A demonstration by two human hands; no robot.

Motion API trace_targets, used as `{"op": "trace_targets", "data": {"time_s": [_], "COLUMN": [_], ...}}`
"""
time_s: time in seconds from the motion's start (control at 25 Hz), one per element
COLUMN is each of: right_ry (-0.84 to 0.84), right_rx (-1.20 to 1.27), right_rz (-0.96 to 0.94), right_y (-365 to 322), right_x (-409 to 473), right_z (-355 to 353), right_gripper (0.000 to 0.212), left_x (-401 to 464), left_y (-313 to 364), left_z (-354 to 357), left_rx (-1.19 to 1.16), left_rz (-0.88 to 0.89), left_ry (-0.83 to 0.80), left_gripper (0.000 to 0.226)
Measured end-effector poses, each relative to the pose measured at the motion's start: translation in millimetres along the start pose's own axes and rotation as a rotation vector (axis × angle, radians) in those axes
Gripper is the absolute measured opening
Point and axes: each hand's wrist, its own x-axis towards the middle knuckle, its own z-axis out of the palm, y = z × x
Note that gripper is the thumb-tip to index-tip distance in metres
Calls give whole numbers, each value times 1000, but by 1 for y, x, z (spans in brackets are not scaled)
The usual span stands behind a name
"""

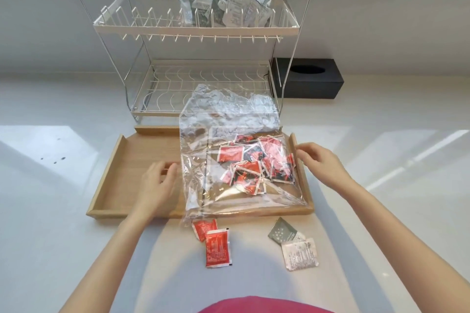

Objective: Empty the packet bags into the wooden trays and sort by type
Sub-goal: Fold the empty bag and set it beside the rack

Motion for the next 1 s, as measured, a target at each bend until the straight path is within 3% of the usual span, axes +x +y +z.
{"op": "trace_targets", "data": {"time_s": [0.12,0.24,0.36,0.48,0.64,0.8,1.0], "right_ry": [-30,-82,-73,17,9,15,110], "right_rx": [67,125,44,104,393,439,420], "right_rz": [113,232,266,236,185,38,-84], "right_y": [-12,-18,-20,-18,-21,-27,-35], "right_x": [32,59,71,71,58,40,20], "right_z": [11,24,33,39,33,20,-3], "right_gripper": [40,47,47,42,44,38,33], "left_x": [20,36,45,49,44,30,15], "left_y": [10,21,31,29,24,29,41], "left_z": [8,16,21,23,10,-5,-26], "left_rx": [-214,-312,-392,-468,-527,-491,-263], "left_rz": [-261,-384,-452,-455,-340,-91,168], "left_ry": [-32,-92,-143,-84,22,7,-37], "left_gripper": [42,54,48,39,43,53,41]}}
